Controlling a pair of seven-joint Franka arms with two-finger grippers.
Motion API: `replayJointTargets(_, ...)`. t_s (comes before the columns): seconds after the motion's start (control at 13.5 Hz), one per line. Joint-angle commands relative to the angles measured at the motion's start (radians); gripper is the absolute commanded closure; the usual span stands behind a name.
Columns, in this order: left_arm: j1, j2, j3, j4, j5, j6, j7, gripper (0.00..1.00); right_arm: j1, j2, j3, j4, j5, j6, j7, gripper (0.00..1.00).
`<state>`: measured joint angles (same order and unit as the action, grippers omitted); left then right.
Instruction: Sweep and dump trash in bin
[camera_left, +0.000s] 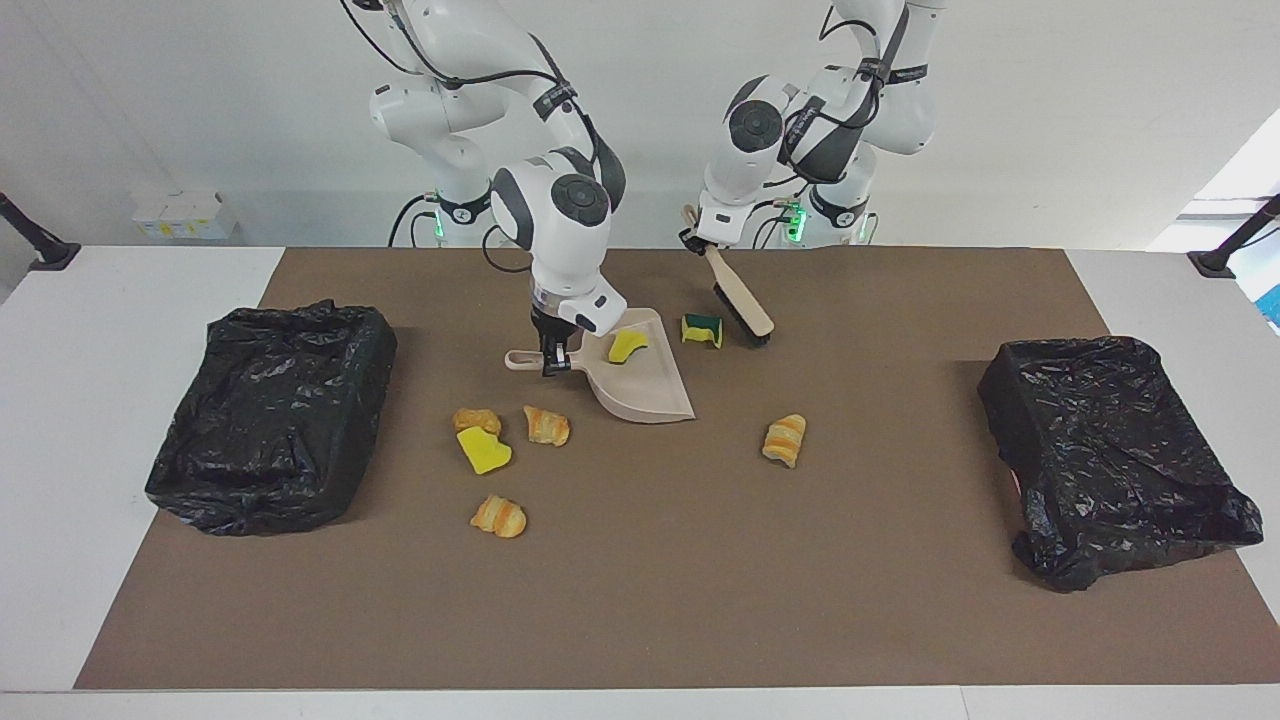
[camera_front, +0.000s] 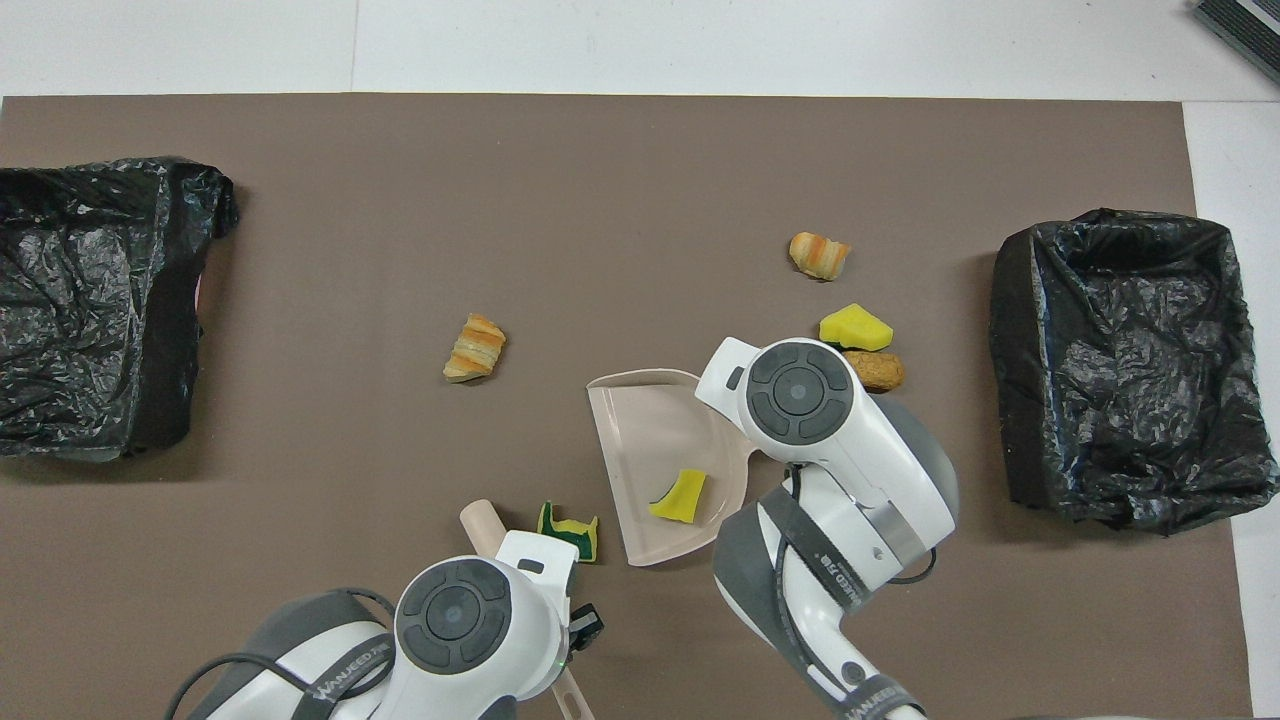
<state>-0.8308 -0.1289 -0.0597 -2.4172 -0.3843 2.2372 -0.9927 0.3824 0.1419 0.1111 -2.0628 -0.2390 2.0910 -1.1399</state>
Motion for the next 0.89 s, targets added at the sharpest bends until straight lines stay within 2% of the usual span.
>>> replayJointTargets(0.0,-0.011,0.05,0.014,0.071,-0.028,0.013,0.092,1.0,0.018,-0.007,0.005,-0.025,-0.008,0.044,0.074,1.0)
replayJointTargets(0.44,0.019,0.101,0.02,0.162,-0.008,-0.019,0.132,1.0,0.026,-0.004,0.005,-0.023,-0.008,0.049,0.095,1.0)
replayJointTargets(0.81,0.137,0.095,0.024,0.214,0.149,-0.223,0.232,1.0,0.026,-0.004,0.005,-0.022,-0.008,0.041,0.107,1.0)
